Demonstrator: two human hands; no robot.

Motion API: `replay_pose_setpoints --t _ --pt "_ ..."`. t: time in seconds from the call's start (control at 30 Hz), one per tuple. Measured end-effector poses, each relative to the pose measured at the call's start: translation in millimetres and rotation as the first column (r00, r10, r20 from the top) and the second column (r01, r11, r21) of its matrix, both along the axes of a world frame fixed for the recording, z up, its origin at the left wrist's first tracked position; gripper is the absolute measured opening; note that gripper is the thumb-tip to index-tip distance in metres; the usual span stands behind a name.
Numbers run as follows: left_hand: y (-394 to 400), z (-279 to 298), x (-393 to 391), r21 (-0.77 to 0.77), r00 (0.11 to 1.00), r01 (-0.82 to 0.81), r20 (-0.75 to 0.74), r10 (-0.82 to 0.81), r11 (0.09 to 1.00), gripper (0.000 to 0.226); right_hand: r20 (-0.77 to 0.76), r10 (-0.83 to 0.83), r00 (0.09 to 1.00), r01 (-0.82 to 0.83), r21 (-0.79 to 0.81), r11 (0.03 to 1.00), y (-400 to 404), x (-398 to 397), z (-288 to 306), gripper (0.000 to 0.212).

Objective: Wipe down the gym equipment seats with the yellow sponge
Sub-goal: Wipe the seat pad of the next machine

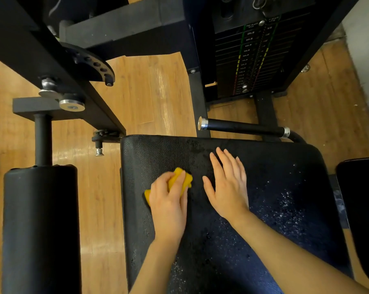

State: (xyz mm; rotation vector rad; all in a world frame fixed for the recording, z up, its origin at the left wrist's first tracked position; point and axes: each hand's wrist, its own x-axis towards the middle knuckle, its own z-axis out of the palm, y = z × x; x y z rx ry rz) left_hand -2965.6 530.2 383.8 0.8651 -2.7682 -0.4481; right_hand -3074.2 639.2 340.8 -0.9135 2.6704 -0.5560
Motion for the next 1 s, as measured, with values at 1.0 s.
replay_pose_setpoints --t 1.0 --pt "28.7 3.2 23.8 0.067 0.998 -0.035 0.053 0.032 0.997 0.035 -0.018 -0.007 1.000 0.006 -0.028 1.000 -0.7 -0.4 -0.5 0.058"
